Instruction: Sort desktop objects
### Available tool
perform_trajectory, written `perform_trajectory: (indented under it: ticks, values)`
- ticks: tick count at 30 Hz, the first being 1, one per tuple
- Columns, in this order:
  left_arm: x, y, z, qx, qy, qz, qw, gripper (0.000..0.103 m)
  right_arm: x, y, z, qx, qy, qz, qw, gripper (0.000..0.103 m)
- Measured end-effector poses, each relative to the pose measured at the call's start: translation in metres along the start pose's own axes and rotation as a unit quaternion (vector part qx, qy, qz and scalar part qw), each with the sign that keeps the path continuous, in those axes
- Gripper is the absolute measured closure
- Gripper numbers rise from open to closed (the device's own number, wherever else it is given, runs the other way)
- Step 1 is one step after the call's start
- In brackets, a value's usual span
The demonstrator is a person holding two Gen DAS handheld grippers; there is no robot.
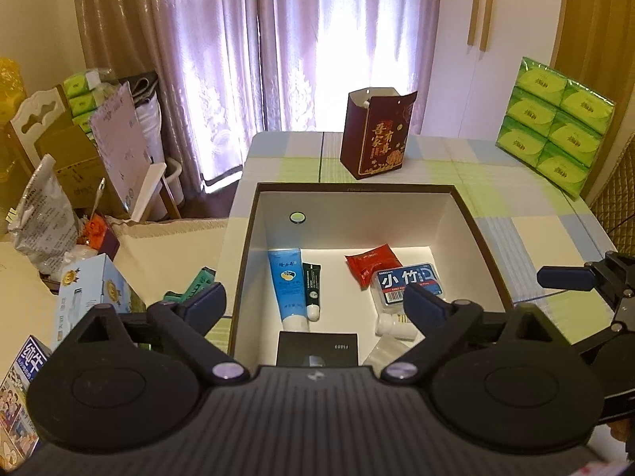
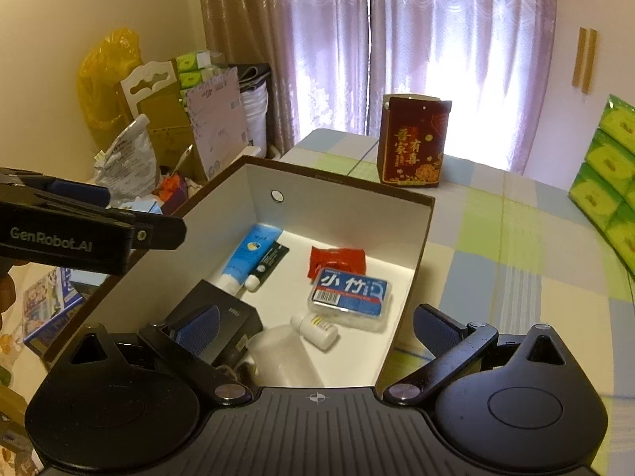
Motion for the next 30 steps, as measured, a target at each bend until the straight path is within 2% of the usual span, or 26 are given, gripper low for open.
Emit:
perform_trajectory:
  ticks: [13, 19, 30]
  values:
    - [0.006, 0.023, 0.046, -0.021, 0.000, 0.013, 0.9997, 0.001, 0.021, 0.016, 0.035, -0.013, 0.008, -0.014, 1.000, 0.002]
    - [0.002, 0.032, 0.067, -0.032, -0.022, 0.013, 0.9992, 0.001, 0.028, 0.020, 0.049, -0.019, 0.012, 0.001, 1.000, 0.002]
    - [-0.015, 0.050, 0.102, -0.032, -0.055, 0.028, 0.9976, 0.001, 0.023, 0.036, 0.082, -0.017, -0.035, 0.010, 0.999, 0.002]
Point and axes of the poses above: each gripper's, at about its wrist camera, not at the fingertips, and z roughly against the way its jaws point, x to its left, y to its underside, the point moved 3 cm from there along -z, roughly the way its jaws point, and after that the axes turned 7 degrees about -y, right-handed, at the moved point
